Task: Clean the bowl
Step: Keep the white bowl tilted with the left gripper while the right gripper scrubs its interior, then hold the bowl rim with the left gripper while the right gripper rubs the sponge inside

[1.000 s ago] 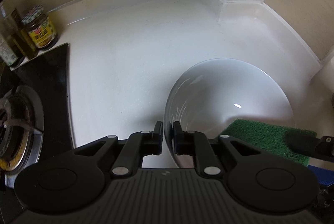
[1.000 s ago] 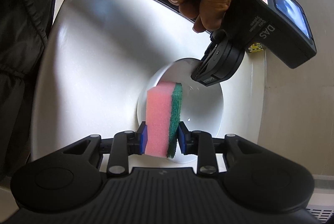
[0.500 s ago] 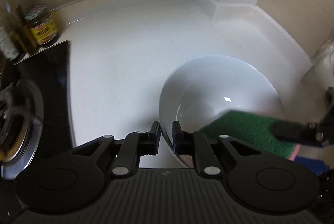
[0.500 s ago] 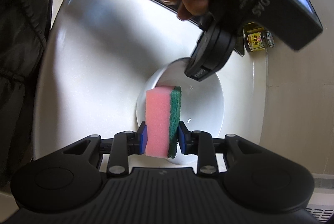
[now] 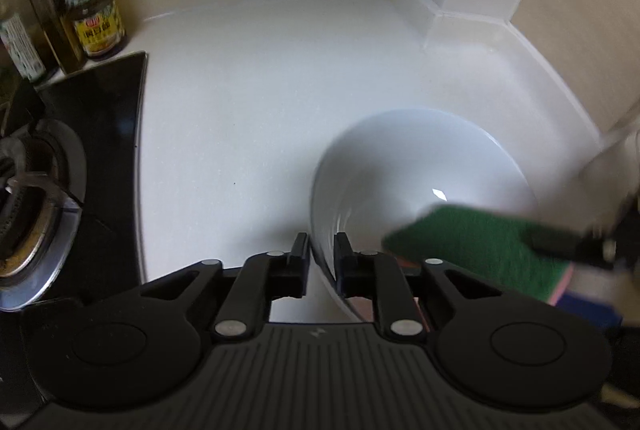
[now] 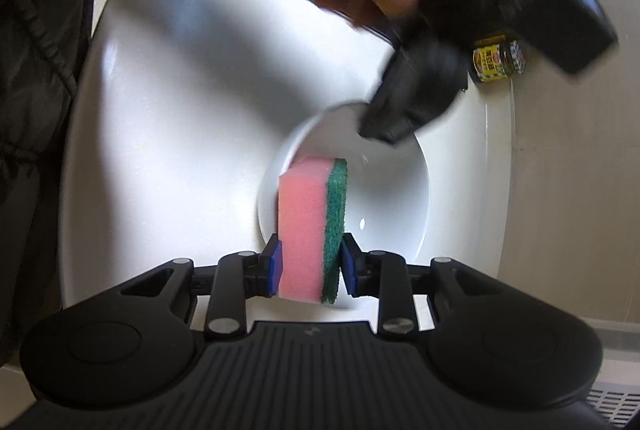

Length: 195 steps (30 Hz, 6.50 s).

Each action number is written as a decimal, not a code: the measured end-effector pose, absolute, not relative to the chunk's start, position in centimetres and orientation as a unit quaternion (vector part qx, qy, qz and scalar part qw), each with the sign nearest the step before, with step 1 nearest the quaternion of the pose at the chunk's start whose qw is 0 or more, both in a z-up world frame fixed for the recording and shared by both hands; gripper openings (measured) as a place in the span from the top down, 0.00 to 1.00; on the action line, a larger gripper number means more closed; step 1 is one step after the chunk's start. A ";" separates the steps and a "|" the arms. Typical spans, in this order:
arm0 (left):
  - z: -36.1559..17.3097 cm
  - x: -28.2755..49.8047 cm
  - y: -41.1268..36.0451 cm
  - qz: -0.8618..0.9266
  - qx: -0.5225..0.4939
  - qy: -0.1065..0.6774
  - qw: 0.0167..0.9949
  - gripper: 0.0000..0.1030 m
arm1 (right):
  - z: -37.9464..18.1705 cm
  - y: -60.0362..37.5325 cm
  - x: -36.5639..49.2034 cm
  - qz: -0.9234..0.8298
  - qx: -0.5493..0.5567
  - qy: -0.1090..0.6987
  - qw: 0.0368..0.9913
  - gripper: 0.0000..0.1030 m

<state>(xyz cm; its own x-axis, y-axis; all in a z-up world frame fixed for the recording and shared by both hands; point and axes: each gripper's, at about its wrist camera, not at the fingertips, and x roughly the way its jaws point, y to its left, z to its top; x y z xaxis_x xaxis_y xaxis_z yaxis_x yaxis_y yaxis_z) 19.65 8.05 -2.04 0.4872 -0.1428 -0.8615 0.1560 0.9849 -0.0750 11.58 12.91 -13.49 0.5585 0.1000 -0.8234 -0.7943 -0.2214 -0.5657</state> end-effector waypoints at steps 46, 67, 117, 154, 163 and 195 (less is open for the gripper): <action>-2.0 20.2 8.2 -0.083 -0.022 0.517 0.852 0.83 | -12.9 12.1 11.6 0.409 -0.670 0.242 0.571 0.75; -2.0 17.8 8.0 -0.088 -0.038 0.498 0.862 0.80 | -12.2 11.5 11.3 0.403 -0.668 0.246 0.576 0.76; -1.1 23.5 8.0 -0.110 -0.046 0.525 0.843 0.85 | -9.9 8.7 10.6 0.413 -0.691 0.233 0.546 0.76; -1.8 22.5 7.9 -0.088 -0.034 0.516 0.852 0.84 | -7.0 6.7 10.0 0.415 -0.695 0.228 0.541 0.76; -1.8 18.4 7.9 -0.065 -0.049 0.514 0.854 0.81 | -6.8 6.2 9.5 0.413 -0.687 0.230 0.551 0.76; -1.5 22.3 6.4 -0.092 -0.022 0.515 0.852 0.90 | -3.6 2.7 8.4 0.406 -0.695 0.233 0.547 0.76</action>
<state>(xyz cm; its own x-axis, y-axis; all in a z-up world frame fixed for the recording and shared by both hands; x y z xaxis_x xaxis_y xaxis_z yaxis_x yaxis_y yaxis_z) 22.29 6.37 -1.52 0.4536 -0.1784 -0.8731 0.1338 0.9823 -0.1312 8.44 2.70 -3.59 0.5630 0.1202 -0.8177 -0.7664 -0.2942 -0.5710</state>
